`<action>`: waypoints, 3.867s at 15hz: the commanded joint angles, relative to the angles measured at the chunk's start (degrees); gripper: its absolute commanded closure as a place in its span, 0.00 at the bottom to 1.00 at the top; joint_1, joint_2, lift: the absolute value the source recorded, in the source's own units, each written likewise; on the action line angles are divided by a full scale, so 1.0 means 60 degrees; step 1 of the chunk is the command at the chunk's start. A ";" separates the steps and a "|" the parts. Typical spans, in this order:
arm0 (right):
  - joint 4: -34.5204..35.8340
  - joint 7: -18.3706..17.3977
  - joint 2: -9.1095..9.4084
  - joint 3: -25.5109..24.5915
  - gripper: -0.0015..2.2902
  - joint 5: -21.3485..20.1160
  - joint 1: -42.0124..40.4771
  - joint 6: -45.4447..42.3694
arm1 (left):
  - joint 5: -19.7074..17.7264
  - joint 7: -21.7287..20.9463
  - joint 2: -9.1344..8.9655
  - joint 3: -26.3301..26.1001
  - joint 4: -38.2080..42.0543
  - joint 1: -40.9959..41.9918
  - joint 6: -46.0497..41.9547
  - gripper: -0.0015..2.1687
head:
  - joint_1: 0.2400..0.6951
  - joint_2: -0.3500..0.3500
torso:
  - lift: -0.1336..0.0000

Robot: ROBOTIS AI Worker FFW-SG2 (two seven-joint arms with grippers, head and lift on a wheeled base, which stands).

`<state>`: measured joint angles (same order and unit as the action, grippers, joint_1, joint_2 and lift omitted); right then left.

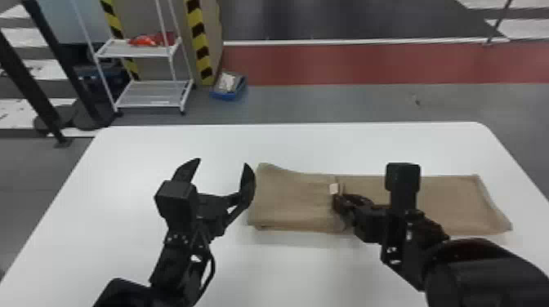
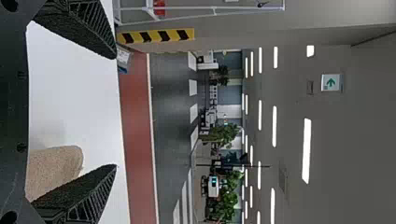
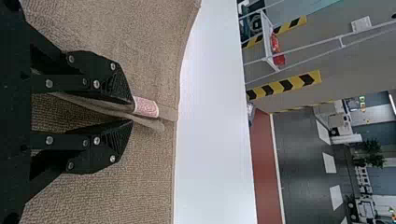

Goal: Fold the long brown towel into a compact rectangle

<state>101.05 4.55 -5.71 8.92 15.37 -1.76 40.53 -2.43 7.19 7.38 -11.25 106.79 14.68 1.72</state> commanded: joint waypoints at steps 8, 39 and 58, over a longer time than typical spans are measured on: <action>0.0179 0.0135 0.0000 -0.0051 0.57 0.0340 0.0191 0.0036 | -0.0005 0.0003 0.0015 0.0073 -0.0030 0.0000 0.0000 0.02 | 1.00 0.58 | 0.13; 0.1366 0.2186 -0.1802 -0.5969 0.57 0.1453 0.0850 0.3640 | 0.0287 -0.0012 0.0176 -0.0132 -0.0045 0.0029 0.0146 0.02 | 1.00 0.15 | 0.13; -0.0202 0.2435 -0.1890 -0.5983 0.57 0.0794 0.1041 0.2527 | 0.0244 -0.0026 0.0205 -0.0161 -0.0367 -0.0088 0.0029 0.02 | 1.00 0.07 | 0.13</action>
<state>99.44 19.13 -17.45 -26.77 19.61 5.16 58.12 -1.00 7.03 8.65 -12.30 105.05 14.43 1.97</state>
